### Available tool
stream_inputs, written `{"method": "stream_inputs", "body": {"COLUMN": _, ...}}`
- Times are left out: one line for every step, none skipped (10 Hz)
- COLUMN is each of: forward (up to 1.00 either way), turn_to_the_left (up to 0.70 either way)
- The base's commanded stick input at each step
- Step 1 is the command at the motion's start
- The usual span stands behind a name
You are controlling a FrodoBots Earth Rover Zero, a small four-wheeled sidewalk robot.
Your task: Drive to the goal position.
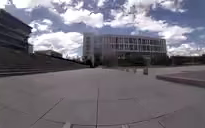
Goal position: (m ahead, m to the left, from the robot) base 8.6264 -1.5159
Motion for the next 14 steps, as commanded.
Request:
{"method": "stream_inputs", "body": {"forward": 0.7, "turn_to_the_left": 0.0}}
{"method": "stream_inputs", "body": {"forward": 0.7, "turn_to_the_left": 0.0}}
{"method": "stream_inputs", "body": {"forward": 0.7, "turn_to_the_left": 0.0}}
{"method": "stream_inputs", "body": {"forward": 0.7, "turn_to_the_left": 0.0}}
{"method": "stream_inputs", "body": {"forward": 0.7, "turn_to_the_left": 0.0}}
{"method": "stream_inputs", "body": {"forward": 0.7, "turn_to_the_left": 0.0}}
{"method": "stream_inputs", "body": {"forward": 0.7, "turn_to_the_left": 0.0}}
{"method": "stream_inputs", "body": {"forward": 0.7, "turn_to_the_left": 0.0}}
{"method": "stream_inputs", "body": {"forward": 0.7, "turn_to_the_left": 0.0}}
{"method": "stream_inputs", "body": {"forward": 0.7, "turn_to_the_left": 0.0}}
{"method": "stream_inputs", "body": {"forward": 0.7, "turn_to_the_left": 0.0}}
{"method": "stream_inputs", "body": {"forward": 0.7, "turn_to_the_left": 0.0}}
{"method": "stream_inputs", "body": {"forward": 0.7, "turn_to_the_left": 0.0}}
{"method": "stream_inputs", "body": {"forward": 0.7, "turn_to_the_left": 0.0}}
